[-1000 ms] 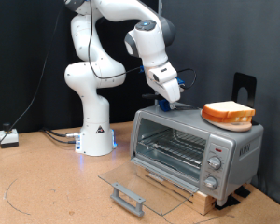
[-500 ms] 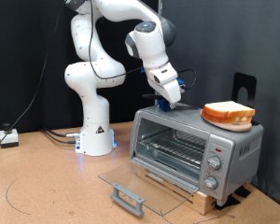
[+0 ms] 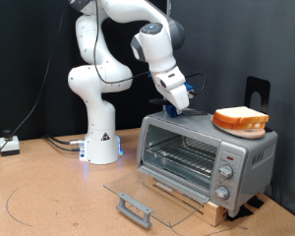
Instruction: Make a piece of toast with the oven
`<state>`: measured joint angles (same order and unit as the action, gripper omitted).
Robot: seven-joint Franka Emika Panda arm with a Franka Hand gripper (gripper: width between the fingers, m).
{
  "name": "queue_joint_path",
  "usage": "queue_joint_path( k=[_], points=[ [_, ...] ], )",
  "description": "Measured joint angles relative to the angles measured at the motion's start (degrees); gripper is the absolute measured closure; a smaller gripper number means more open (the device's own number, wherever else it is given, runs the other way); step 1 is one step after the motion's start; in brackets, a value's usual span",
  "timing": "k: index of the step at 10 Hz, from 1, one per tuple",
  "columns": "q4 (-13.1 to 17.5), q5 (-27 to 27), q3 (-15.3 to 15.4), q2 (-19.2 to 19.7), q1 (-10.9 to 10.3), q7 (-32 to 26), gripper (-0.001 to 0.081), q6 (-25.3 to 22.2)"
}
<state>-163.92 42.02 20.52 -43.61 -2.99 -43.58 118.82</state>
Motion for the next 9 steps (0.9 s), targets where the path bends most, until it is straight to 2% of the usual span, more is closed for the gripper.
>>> queue_joint_path(
  k=[2, 4, 7, 9],
  points=[
    [0.0, 0.0, -0.4, 0.0, 0.3, 0.0, 0.0364, -0.2],
    [0.2, 0.1, -2.7, -1.0, 0.3, -0.5, 0.0356, -3.0],
    [0.9, 0.0, -8.0, -6.2, 0.4, -1.5, 0.0349, -8.3],
    [1.6, -1.4, -10.2, -9.2, 1.2, -0.8, 0.0349, -12.9]
  ],
)
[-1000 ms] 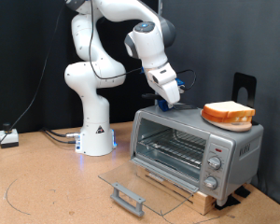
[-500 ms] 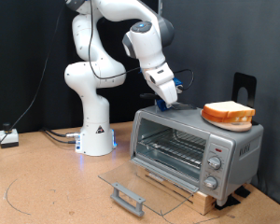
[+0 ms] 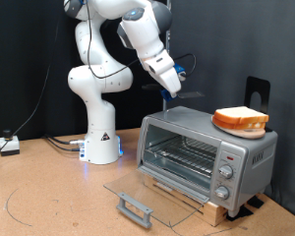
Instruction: Make a piece of toast with the oven
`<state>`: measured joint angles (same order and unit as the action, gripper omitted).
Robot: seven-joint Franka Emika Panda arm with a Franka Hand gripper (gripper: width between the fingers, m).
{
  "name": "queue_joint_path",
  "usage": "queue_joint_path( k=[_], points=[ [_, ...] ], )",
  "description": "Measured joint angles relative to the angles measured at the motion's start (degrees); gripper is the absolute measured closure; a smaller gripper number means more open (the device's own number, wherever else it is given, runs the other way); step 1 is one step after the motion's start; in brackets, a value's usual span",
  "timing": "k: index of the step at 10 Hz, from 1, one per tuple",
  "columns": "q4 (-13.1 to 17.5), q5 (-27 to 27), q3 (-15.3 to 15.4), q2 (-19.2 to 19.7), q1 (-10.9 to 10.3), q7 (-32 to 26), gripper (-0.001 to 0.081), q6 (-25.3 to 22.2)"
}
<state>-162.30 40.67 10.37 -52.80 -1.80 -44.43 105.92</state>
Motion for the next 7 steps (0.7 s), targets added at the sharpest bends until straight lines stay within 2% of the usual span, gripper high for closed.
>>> queue_joint_path(
  k=[2, 3, 7],
  points=[
    [0.3, 0.0, 0.0, 0.4, 0.2, -0.3, 0.0349, 0.7],
    [0.3, -0.1, -0.7, 0.6, 1.1, -0.9, 0.0349, 2.0],
    [1.9, -2.6, -6.4, 2.6, 7.0, -3.1, 0.0349, 3.2]
  ],
)
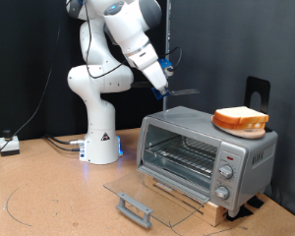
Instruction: Make a piece of toast with the oven
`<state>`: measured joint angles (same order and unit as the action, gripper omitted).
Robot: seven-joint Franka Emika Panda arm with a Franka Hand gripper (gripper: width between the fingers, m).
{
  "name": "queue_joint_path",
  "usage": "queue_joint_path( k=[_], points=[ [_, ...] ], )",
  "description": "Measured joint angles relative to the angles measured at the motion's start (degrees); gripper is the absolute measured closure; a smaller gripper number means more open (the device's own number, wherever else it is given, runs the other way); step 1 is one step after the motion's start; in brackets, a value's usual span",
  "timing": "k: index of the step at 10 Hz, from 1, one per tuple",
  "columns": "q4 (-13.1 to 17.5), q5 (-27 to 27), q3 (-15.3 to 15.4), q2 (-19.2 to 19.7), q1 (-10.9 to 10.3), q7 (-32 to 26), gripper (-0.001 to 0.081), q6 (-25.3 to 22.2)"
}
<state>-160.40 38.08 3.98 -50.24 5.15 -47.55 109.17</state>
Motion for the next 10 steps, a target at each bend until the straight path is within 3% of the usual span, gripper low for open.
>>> queue_joint_path(
  k=[6, 8, 10],
  points=[
    [2.0, -6.7, -6.4, 4.5, 8.9, -1.5, 0.0349, 1.5],
    [3.8, -7.5, -8.5, 8.2, 10.1, -3.2, 0.0349, 1.6],
    [3.0, -10.2, -7.2, 8.0, 10.1, -3.2, 0.0349, 2.5]
  ],
)
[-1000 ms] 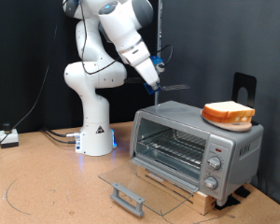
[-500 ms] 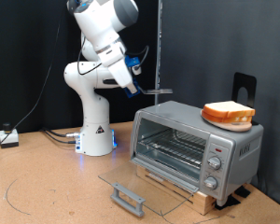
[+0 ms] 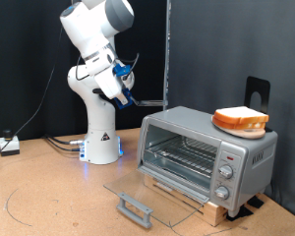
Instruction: Make a piece of toast with the oven
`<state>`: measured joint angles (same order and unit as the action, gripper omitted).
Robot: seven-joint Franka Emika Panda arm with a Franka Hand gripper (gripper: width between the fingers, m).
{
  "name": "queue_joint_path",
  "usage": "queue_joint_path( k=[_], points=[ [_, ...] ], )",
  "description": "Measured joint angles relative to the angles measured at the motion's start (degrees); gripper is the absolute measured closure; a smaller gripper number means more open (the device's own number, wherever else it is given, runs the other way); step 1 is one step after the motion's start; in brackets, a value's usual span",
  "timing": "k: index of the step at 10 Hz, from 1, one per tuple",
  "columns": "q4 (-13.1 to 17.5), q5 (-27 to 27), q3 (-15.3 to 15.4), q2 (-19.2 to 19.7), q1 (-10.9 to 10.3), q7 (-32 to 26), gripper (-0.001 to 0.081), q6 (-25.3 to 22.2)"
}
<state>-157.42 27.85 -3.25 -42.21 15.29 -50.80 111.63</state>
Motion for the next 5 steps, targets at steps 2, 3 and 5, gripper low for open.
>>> queue_joint_path(
  k=[2, 3, 5],
  points=[
    [-4.0, -4.4, 7.0, 0.0, 0.2, 4.4, 0.0349, 8.6],
    [-5.2, -4.6, 11.0, 0.3, 0.1, 7.9, 0.0349, 12.5],
    [-5.5, -0.9, 14.5, 1.9, -1.2, 11.9, 0.0349, 16.2]
  ],
)
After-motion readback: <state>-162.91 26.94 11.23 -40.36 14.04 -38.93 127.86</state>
